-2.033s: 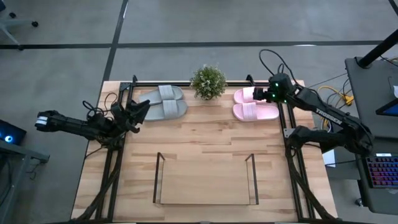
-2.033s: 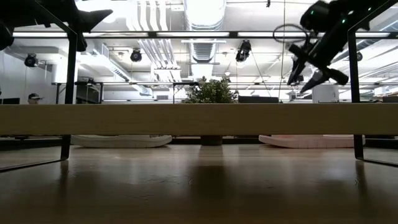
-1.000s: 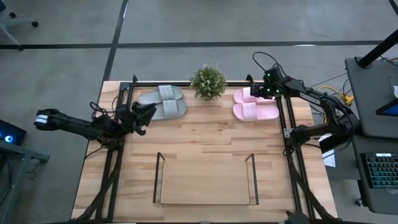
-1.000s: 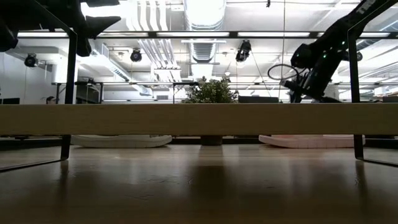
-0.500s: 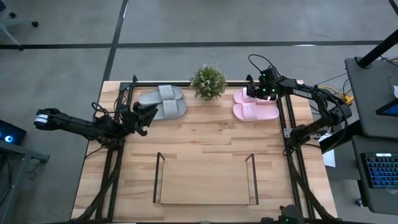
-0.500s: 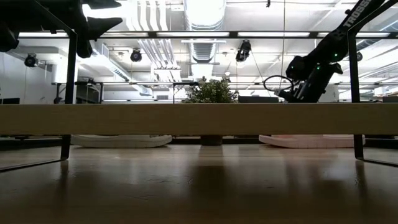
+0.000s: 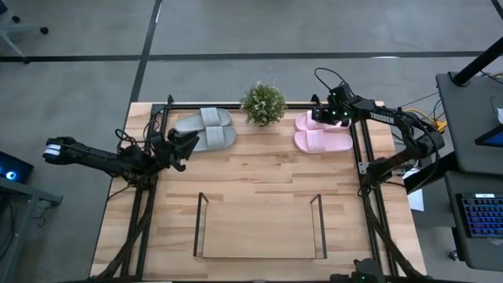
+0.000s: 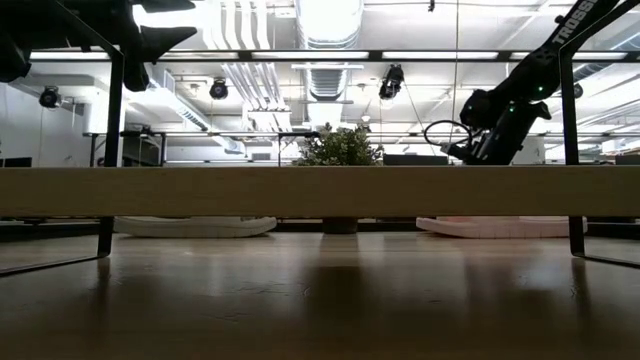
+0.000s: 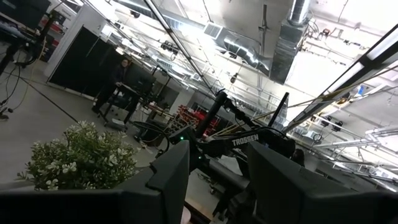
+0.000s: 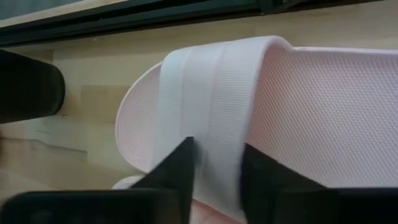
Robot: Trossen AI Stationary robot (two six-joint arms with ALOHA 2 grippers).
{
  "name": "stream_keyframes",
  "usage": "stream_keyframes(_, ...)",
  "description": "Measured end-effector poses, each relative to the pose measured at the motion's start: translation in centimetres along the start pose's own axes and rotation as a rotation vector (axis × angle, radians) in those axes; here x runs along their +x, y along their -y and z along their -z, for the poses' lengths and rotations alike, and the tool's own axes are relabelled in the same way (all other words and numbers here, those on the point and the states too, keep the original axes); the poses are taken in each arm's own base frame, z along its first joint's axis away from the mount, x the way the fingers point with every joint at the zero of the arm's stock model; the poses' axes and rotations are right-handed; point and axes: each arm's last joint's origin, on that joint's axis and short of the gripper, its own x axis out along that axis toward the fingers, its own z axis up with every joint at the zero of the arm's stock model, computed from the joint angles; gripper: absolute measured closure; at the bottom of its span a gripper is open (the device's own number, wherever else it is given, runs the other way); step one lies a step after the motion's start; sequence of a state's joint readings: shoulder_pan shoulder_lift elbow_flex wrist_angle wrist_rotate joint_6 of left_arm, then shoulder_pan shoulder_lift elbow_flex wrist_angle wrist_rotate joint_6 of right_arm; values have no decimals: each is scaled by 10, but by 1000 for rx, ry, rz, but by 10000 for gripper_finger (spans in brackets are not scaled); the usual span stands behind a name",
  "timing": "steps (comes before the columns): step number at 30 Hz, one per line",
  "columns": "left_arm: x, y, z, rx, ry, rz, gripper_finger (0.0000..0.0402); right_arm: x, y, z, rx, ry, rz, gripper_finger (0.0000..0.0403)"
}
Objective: Pick and place slides into the shelf
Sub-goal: Put the top pink slide on the shelf
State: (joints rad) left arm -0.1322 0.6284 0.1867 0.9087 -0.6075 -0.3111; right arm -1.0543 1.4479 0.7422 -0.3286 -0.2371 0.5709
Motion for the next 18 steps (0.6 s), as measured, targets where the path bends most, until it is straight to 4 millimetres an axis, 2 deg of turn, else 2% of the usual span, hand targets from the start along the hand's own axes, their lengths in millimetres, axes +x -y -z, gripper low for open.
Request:
stream_keyframes(3, 0, 0, 1, 4, -5, -2, 253, 0, 0, 0, -9, 2, -2, 379)
stream_keyframes(4, 0, 0, 1, 4, -6, -2, 253, 0, 0, 0, -17, 2, -4, 385)
stream_keyframes(12, 1, 0, 3, -12, -15, -4, 253, -4, -1, 1, -29, 0, -4, 390)
stream_keyframes(18, 1, 0, 3, -14, -16, -4, 253, -23, -6, 1, -36, 49, -29, 391)
